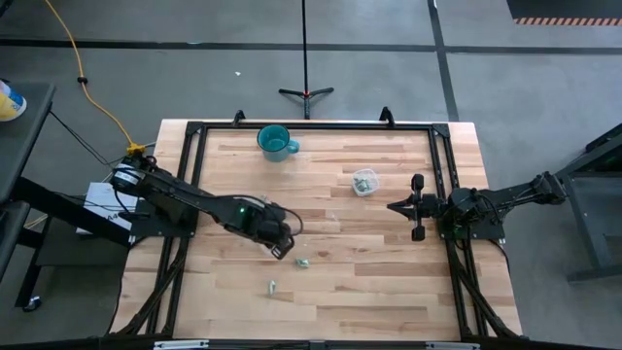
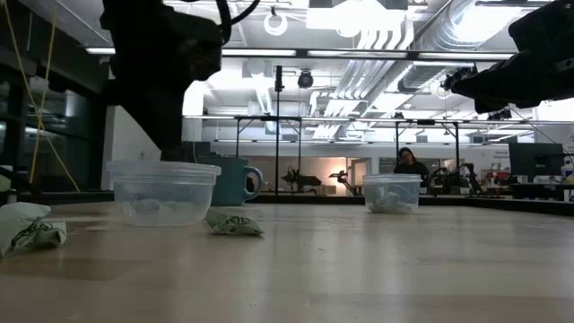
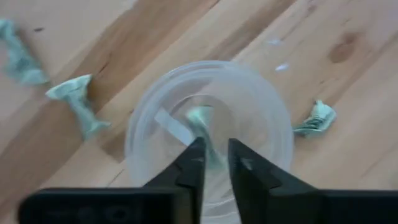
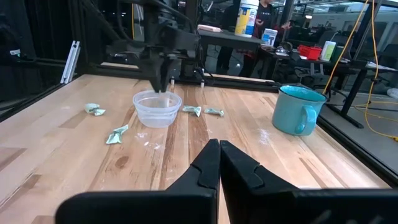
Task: Pick and place items into bin
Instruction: Put the stevia packet into the left transparent bin
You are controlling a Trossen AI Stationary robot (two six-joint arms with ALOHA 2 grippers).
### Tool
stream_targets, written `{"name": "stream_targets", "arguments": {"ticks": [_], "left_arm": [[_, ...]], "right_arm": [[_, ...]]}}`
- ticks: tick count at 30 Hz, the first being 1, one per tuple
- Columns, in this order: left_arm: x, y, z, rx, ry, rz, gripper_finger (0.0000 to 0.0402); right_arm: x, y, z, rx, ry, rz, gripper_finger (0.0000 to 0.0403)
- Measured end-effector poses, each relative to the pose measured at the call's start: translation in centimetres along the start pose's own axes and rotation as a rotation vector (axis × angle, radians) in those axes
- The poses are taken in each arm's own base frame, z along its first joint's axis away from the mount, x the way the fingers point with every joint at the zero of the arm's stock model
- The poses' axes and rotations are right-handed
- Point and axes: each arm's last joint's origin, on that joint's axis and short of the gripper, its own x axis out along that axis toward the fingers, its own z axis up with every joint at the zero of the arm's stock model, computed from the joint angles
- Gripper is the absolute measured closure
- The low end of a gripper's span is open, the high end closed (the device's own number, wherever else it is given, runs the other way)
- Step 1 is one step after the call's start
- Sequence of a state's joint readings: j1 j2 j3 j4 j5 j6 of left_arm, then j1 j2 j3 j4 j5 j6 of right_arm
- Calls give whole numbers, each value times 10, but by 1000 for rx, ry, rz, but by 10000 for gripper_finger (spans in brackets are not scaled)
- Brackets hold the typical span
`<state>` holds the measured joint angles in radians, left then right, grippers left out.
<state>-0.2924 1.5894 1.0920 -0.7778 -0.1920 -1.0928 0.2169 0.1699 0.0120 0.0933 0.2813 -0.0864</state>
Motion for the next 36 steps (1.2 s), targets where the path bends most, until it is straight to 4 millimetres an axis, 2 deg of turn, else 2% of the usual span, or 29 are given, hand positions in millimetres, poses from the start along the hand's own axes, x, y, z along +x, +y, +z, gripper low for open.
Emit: {"name": "stream_targets", "arguments": {"ticks": [4,7,11,17,21,32,36], "left_arm": [[0,-7,2,50,-4,-82,237],[-2,-16,2,90,47,-211,201],[-9,-35,-13,200,88,-377,174],[-18,-50,-51,301,96,-408,169],[-11,-57,-75,294,52,-361,168],[29,-62,-89,126,189,-251,168],[36,-62,-91,91,206,-230,168]], "right_arm": [[0,0,0,0,0,0,401],[0,0,0,0,0,0,401],[0,0,0,0,0,0,400],[0,0,0,0,0,0,400],[0,0,0,0,0,0,400],[0,0,-1,-2,7,1,400],[0,0,-1,-2,7,0,400]]}}
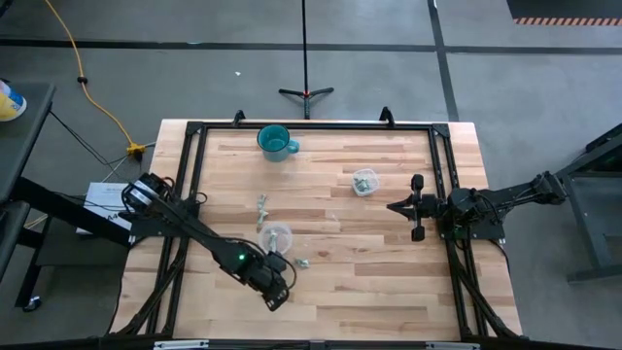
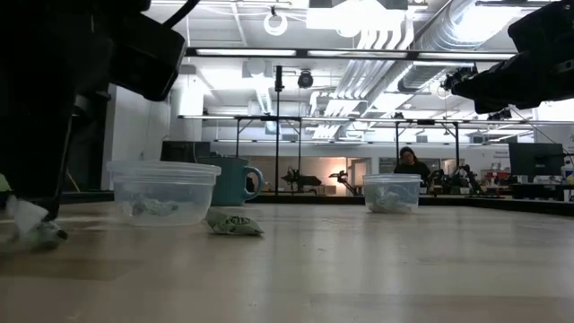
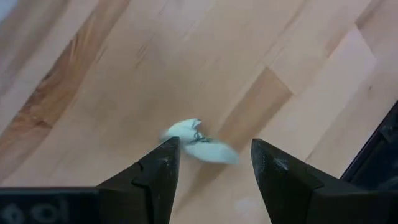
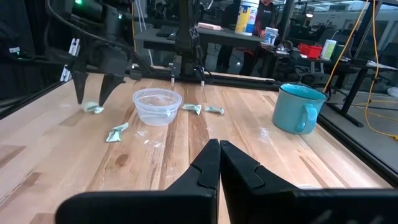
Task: Pick and place items into bin
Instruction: Put the stevia packet into the left transparent bin
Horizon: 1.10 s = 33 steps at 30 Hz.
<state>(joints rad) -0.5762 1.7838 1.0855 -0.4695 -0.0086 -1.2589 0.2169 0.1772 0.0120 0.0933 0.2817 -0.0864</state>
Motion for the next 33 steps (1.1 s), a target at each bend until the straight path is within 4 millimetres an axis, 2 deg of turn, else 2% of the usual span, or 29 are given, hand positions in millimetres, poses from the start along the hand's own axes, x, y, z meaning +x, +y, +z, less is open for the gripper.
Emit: {"name": "stream_targets", "arguments": {"ticks": [8,19,22,28,33], "left_arm": [[0,1,1,-6,-50,19,168],[23,5,-2,-4,35,61,168],[23,5,-2,-5,47,63,168],[10,11,3,-31,102,71,168],[9,12,0,-37,184,61,168]], "right_arm": [[0,0,0,0,0,0,400],[0,0,0,-1,4,1,400],[0,0,0,-1,5,1,400],[0,0,0,-1,5,1,401],[0,0,-1,-2,6,1,400]]}}
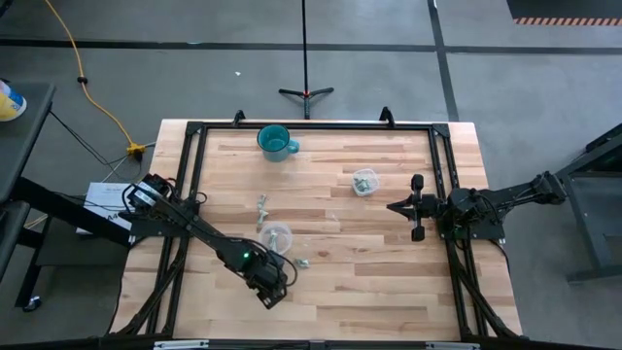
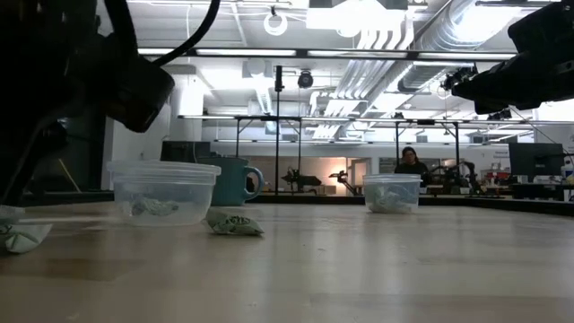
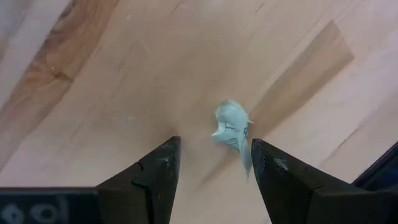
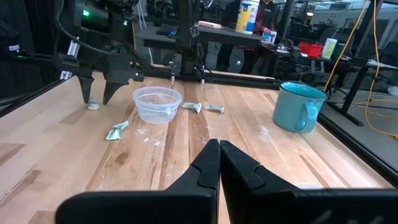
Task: Pick and place items into bin
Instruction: Put the stevia packet into the left transparent bin
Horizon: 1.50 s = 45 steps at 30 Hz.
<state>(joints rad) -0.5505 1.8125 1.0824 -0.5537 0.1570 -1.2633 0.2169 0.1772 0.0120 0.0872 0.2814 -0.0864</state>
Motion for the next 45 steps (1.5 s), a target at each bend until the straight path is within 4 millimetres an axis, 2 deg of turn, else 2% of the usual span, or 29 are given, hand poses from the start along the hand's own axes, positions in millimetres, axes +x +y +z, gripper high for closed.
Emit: {"name": "stream_targets", "arguments": {"ticks": [9,12,16,23,26,29,31,34,36,40,42,45], "left_arm": [[0,0,2,-2,-57,22,168],[0,1,2,19,-62,26,181],[0,0,3,81,-72,21,237],[-4,-2,3,184,-107,9,375],[-22,-12,6,222,-194,-27,374],[-46,-24,7,283,-286,-54,349],[-63,-26,8,313,-344,5,345],[-82,-23,11,313,-415,145,365],[-89,-18,16,299,-421,213,378],[-93,-8,31,261,-415,259,378],[-92,0,39,233,-400,291,362],[-91,11,51,184,-395,318,313]], "right_arm": [[0,0,0,0,0,0,400],[0,0,0,0,0,0,401],[0,0,0,0,0,0,400],[0,0,0,0,0,0,401],[0,0,0,0,0,0,400],[0,0,0,0,0,0,400],[0,0,0,0,0,0,400],[0,0,0,0,0,0,401],[0,0,0,0,0,0,400],[0,0,0,0,0,0,400],[0,0,0,0,0,0,400],[0,0,0,0,0,0,401]]}}
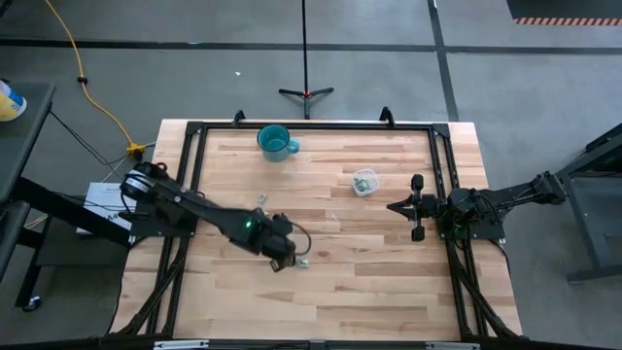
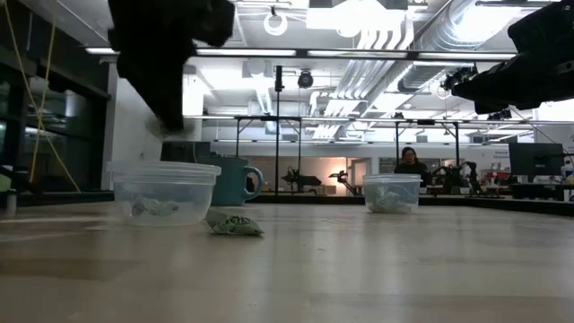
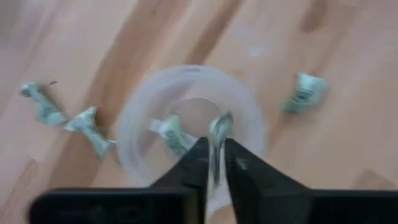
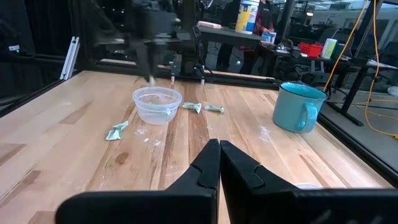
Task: Pick and place items into bin
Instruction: Put the stevia packet into the left transparent bin
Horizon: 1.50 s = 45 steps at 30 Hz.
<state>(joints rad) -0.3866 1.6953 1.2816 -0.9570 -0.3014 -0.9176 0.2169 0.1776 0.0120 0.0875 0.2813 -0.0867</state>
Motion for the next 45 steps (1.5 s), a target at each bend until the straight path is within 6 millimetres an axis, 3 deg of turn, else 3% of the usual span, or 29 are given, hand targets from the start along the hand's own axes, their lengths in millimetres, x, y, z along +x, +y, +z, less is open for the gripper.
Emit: {"name": "stream_targets", "arguments": {"ticks": [8,13,18,24,30,40,45], "left_arm": [[6,12,14,-27,63,-28,206],[4,-7,29,114,-109,-213,174],[-2,-40,31,365,-307,-404,173],[29,-60,15,493,-257,-362,188],[57,-60,11,514,-193,-273,191],[62,-57,9,518,-142,-250,173],[78,-59,4,536,-101,-219,172]], "right_arm": [[0,0,0,0,0,0,400],[0,0,0,0,0,0,400],[0,0,0,0,1,0,400],[0,0,-1,-2,5,0,400],[0,0,-1,-2,8,0,400],[0,0,-1,-4,13,1,400],[0,0,-2,-4,14,1,400]]}}
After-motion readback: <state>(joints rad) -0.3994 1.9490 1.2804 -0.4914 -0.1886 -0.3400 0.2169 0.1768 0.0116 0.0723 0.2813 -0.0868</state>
